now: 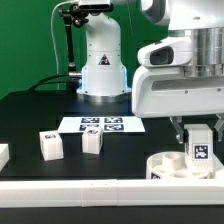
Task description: Assemble stool
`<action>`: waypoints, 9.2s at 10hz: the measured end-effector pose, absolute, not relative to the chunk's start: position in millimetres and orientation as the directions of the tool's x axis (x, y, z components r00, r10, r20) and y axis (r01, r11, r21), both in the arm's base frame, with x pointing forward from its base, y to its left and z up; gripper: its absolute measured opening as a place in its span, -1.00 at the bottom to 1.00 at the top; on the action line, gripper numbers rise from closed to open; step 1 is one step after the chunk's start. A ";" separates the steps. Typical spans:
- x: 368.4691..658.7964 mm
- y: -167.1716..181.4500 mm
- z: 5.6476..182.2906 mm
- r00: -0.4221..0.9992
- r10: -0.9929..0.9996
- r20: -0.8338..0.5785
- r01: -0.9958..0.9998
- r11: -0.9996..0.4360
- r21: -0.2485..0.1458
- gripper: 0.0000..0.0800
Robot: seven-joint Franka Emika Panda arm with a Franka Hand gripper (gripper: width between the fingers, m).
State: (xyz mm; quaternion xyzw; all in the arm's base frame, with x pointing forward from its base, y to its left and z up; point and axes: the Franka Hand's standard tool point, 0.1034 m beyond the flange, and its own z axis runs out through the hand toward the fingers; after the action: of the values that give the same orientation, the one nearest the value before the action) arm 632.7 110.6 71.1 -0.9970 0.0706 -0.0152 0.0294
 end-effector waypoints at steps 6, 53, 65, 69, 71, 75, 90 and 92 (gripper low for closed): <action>632.8 111.4 71.4 0.864 -0.504 -0.016 -0.503 -0.859 -0.090 -0.15; 633.4 102.7 87.2 0.942 0.308 0.132 0.320 -0.944 -0.080 0.62; 631.7 88.4 75.3 0.749 0.648 0.141 0.654 -0.756 0.002 0.62; 635.9 87.9 76.8 0.452 0.887 0.094 0.886 -0.459 0.068 0.62; 645.0 93.1 80.8 0.268 0.962 0.056 0.956 -0.273 0.106 0.62; 645.3 92.6 75.1 -0.018 1.000 -0.018 0.995 0.019 0.103 0.62; 641.6 84.7 73.1 0.243 0.970 -0.015 0.968 -0.241 0.068 -0.15; 641.1 82.1 72.9 0.373 0.928 0.001 0.926 -0.373 0.058 -0.15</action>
Offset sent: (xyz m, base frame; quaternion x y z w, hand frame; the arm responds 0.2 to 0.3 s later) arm 0.0000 0.0000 0.0000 0.0000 0.0000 0.1296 0.9916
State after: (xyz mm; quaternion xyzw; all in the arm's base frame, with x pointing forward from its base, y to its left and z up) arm 641.1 82.1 72.9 -0.8283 -0.5596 -0.0166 -0.0237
